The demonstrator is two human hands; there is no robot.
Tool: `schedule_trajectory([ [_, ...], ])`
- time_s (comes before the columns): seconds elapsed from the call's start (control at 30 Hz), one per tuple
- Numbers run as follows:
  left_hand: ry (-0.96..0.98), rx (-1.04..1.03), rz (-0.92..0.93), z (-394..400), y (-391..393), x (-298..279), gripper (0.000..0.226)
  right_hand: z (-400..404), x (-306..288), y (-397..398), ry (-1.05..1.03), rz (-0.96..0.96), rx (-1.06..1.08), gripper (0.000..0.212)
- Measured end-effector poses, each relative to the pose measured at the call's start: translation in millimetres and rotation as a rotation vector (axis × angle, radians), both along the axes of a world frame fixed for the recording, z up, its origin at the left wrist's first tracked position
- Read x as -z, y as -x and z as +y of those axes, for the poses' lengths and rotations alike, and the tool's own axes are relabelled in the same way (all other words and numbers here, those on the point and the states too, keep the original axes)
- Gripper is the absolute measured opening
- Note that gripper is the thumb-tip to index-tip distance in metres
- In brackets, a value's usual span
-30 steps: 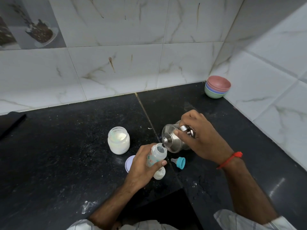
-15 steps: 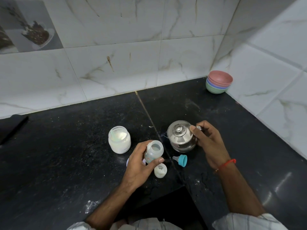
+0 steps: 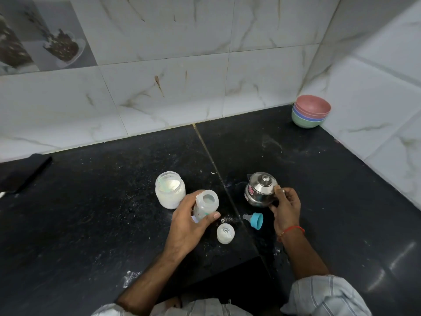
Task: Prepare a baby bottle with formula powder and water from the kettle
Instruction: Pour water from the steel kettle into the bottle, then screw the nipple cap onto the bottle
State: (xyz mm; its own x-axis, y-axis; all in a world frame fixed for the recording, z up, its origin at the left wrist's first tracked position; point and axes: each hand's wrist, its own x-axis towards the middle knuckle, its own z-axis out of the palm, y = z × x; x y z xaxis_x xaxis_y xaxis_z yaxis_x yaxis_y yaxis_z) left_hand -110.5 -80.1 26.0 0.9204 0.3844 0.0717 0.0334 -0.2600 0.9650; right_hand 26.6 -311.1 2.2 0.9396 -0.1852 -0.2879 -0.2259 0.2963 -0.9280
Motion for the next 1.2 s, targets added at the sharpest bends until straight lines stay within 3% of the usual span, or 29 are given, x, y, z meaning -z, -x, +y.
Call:
schedule_trajectory([
  [0.47, 0.071, -0.012, 0.079, -3, 5, 7, 0.057, -6, 30, -7, 0.032, 0.002, 0.024, 0.023],
  [0.6, 0.087, -0.013, 0.09, -4, 9, 9, 0.057, -10, 26, -3, 0.173, -0.013, -0.004, 0.011],
  [0.7, 0.105, -0.02, 0.088, -8, 13, 10, 0.058, -15, 17, 6, 0.422, -0.048, 0.038, 0.038],
  [0.8, 0.111, -0.034, 0.08, -12, 17, 11, 0.055, -11, 8, 27, 0.72, -0.311, 0.052, 0.042],
  [0.9, 0.102, -0.042, 0.063, -15, 19, 10, 0.053, -6, 4, 43, 0.966, -0.454, -0.11, 0.033],
  [0.97, 0.1, -0.043, 0.058, -17, 19, 10, 0.054, -5, 3, 48, 1.024, -0.421, -0.296, 0.03],
  [1.1, 0.094, -0.038, 0.043, -21, 21, 9, 0.054, -6, 13, 55, 1.301, -0.314, -0.66, 0.051],
  [1.2, 0.088, -0.034, 0.033, -26, 22, 8, 0.054, -8, 23, 54, 1.356, -0.266, -0.782, 0.045],
])
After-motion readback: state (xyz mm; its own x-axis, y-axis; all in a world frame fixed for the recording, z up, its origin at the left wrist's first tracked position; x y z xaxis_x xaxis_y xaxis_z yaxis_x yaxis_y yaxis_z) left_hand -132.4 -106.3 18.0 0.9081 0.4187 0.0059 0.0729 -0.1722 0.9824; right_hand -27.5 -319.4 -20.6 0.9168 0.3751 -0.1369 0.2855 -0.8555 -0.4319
